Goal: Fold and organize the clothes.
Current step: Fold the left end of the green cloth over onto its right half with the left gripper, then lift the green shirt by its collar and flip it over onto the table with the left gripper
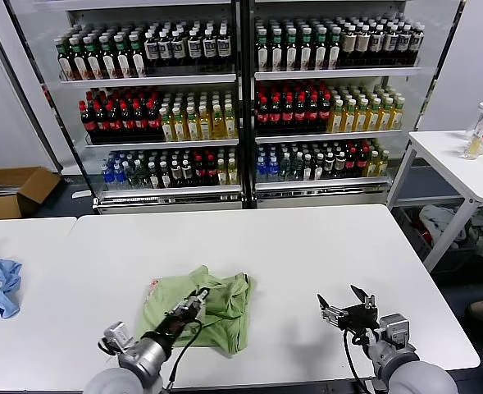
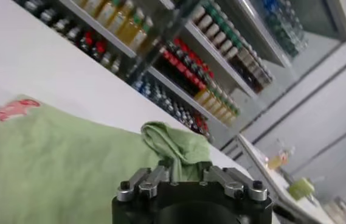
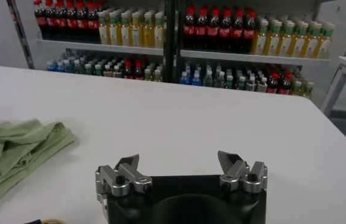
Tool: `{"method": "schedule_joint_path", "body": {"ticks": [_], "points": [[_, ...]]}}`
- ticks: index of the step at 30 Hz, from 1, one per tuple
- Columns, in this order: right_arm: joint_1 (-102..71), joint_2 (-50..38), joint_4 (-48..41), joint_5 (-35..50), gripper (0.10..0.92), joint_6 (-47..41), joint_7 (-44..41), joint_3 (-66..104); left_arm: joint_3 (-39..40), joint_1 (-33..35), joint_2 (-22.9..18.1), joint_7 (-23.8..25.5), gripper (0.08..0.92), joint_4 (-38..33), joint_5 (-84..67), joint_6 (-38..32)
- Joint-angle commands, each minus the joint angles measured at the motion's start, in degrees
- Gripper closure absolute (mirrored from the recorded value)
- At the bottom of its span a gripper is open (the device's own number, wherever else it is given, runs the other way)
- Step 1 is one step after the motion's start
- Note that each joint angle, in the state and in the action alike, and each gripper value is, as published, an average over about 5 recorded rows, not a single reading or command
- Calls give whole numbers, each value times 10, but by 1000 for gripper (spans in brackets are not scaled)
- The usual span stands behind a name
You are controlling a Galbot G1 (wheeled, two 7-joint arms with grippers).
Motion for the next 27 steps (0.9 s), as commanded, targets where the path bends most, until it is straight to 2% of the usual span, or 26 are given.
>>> {"method": "schedule_joint_path", "body": {"ticks": [1, 11, 16, 22, 27], "points": [[4, 7, -3, 1, 203, 0, 0, -1, 48, 5, -12, 34, 594, 3, 128, -9], [12, 15, -9, 0, 203, 1, -1, -6, -58, 68, 27, 52, 308, -107, 168, -12], [12, 19, -7, 0, 202, 1, -1, -8, -128, 72, 42, 26, 194, -81, 181, -38], [12, 16, -7, -1, 203, 1, -1, -6, -147, 58, 69, -9, 177, 5, 221, -26], [10, 14, -5, -2, 202, 0, 0, -5, -123, 42, 69, -9, 177, 54, 226, 10]]}}
